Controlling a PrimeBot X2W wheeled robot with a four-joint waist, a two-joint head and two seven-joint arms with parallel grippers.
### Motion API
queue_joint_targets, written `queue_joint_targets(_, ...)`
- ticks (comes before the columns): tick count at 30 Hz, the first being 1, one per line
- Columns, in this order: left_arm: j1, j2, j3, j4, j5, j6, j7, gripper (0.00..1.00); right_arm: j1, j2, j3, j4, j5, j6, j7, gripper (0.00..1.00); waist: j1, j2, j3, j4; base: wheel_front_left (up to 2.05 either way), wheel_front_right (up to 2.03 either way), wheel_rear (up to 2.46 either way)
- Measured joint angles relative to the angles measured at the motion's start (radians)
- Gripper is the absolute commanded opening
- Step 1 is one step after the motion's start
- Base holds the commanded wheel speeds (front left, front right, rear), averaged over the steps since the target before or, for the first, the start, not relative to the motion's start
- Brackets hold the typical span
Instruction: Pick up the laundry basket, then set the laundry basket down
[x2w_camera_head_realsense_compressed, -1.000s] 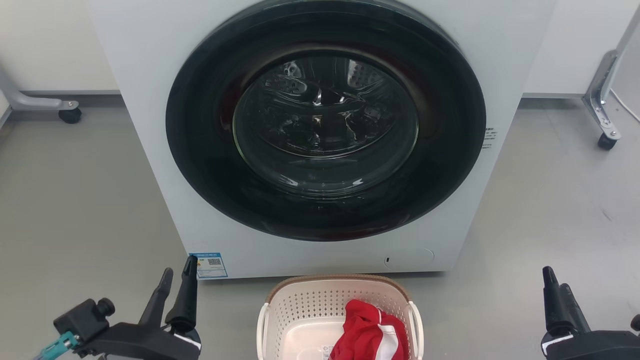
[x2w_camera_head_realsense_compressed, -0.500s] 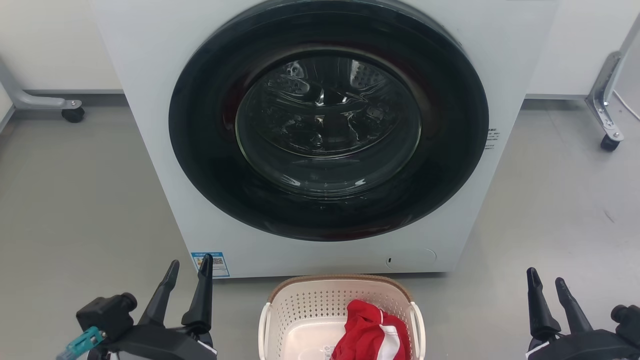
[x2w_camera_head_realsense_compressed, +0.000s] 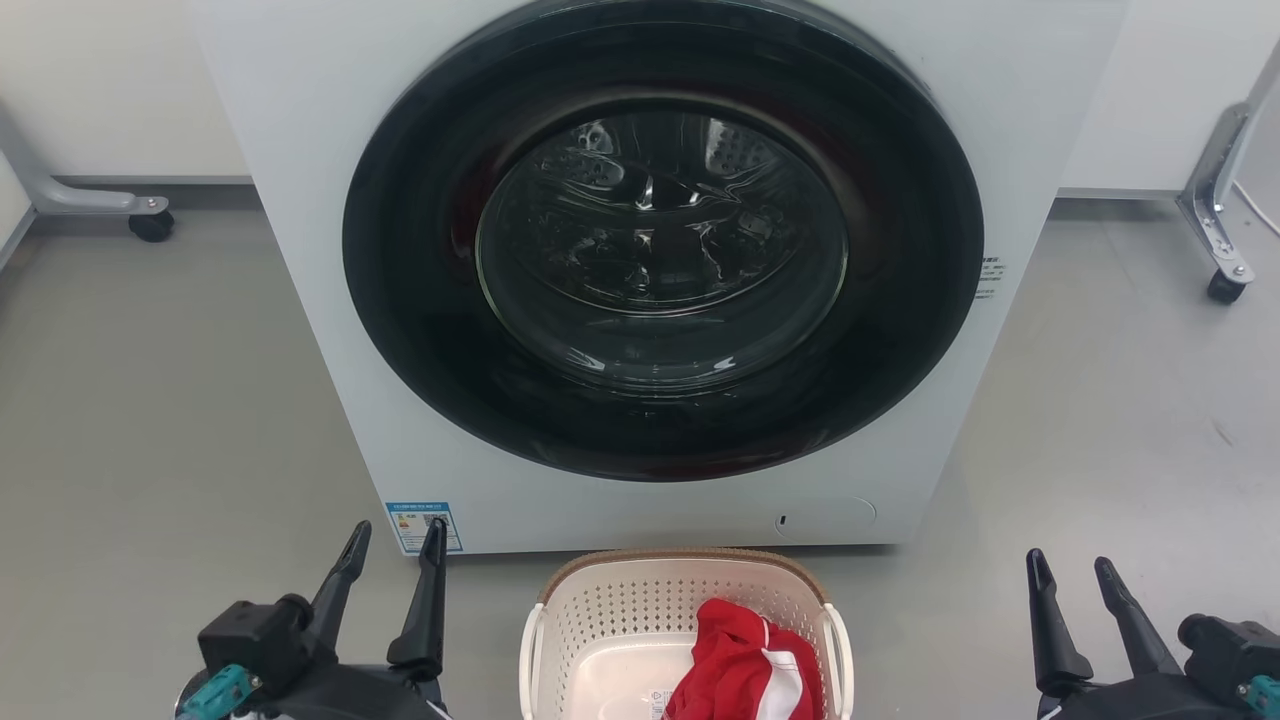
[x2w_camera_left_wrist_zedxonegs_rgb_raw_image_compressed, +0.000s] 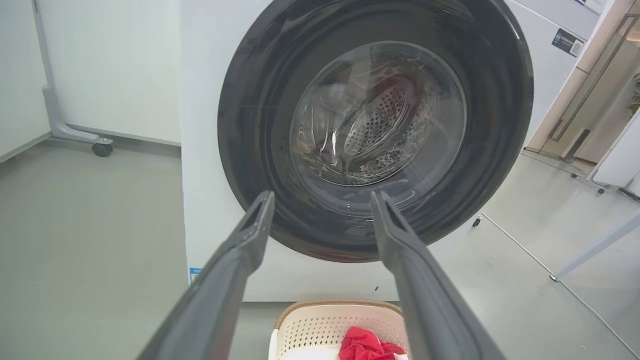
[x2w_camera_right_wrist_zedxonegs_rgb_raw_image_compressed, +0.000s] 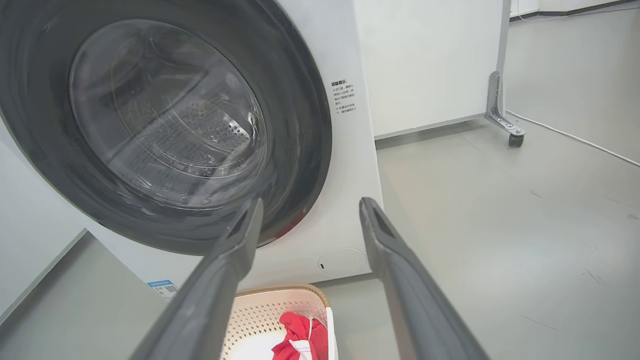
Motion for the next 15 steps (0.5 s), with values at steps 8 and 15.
queue_joint_targets(8, 0.0, 0.013, -0.032, -0.001, 0.105, 0.02, -0.016, 1.0, 0.0, -0.012, 0.031, 0.006, -0.104, -0.022, -0.029, 1.0, 0.0, 0.0, 0.002, 0.002, 0.0, 0.0, 0.0)
queue_joint_targets(15, 0.0, 0.018, -0.044, -0.003, 0.167, 0.038, -0.026, 1.0, 0.0, -0.017, 0.046, 0.008, -0.16, -0.035, -0.05, 1.0, 0.0, 0.0, 0.003, 0.003, 0.0, 0.0, 0.0)
